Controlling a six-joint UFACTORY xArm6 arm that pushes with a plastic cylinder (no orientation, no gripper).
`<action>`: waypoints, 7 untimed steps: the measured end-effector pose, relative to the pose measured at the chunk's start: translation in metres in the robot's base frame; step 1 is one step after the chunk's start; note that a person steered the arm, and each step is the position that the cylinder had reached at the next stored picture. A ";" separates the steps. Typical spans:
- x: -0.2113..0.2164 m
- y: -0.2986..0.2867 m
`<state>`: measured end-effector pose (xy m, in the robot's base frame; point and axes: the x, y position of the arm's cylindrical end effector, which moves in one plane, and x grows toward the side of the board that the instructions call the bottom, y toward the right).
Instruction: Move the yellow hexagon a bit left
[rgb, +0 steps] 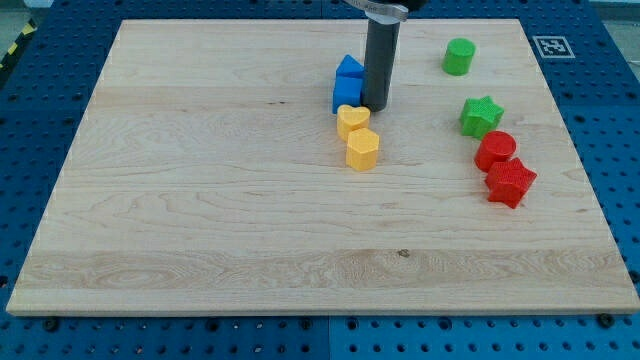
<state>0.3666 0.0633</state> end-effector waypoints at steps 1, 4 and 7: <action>0.000 0.010; 0.025 0.032; 0.070 0.035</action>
<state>0.4369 0.0979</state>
